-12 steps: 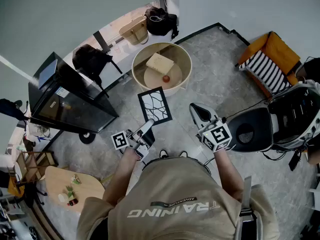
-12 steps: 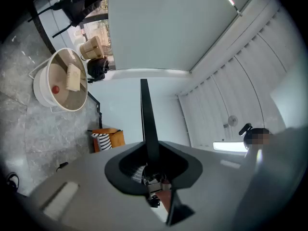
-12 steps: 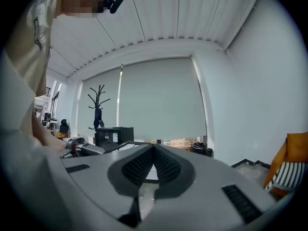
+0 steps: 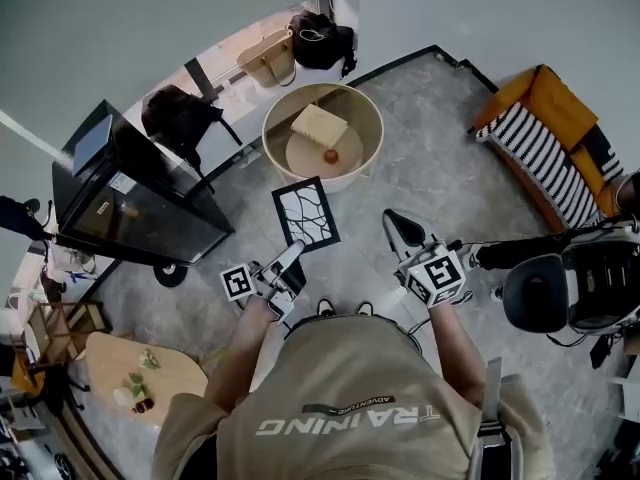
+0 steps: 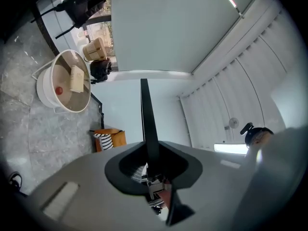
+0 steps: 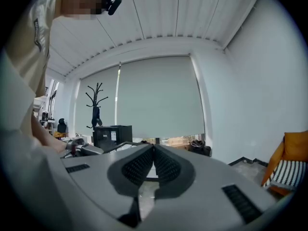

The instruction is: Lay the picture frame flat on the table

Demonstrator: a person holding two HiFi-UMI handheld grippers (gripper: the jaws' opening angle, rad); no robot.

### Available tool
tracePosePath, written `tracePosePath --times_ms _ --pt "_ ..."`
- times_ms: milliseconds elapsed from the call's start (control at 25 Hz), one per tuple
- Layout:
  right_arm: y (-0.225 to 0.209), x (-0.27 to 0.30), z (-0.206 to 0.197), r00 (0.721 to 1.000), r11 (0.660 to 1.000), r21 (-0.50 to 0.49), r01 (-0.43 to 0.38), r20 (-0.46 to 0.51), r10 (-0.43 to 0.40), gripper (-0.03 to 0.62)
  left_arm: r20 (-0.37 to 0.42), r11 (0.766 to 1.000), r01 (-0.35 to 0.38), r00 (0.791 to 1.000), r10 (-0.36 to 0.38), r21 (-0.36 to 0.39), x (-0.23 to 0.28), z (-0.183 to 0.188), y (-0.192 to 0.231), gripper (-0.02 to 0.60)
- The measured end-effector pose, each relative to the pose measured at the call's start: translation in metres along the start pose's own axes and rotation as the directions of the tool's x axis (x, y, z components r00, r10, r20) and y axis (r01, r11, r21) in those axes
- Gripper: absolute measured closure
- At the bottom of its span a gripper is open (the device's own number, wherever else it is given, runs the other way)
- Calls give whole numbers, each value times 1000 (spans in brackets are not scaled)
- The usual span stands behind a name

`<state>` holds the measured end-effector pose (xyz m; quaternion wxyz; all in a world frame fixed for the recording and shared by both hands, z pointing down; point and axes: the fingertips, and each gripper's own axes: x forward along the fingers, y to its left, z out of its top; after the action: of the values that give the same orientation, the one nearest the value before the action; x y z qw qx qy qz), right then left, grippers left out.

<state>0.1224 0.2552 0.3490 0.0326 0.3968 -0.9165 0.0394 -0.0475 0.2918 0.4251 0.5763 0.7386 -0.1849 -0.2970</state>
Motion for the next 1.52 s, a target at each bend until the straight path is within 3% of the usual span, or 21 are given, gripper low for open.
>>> tracePosePath --times_ms 360,720,1160,1520 --pt "11 26 -22 998 999 20 44 -45 -43 586 -19 1000 -11 1000 11 -7 -17 23 15 509" --pt "27 36 -35 992 995 29 91 -89 -88 586 -90 999 -25 996 22 -29 -37 35 30 509" --pt "-19 57 -48 992 994 67 90 -92 -84 586 -100 999 -37 994 34 -32 3 46 49 509" --pt "-80 90 -40 997 999 14 30 -70 -29 586 -25 998 -54 998 54 -18 49 81 52 509"
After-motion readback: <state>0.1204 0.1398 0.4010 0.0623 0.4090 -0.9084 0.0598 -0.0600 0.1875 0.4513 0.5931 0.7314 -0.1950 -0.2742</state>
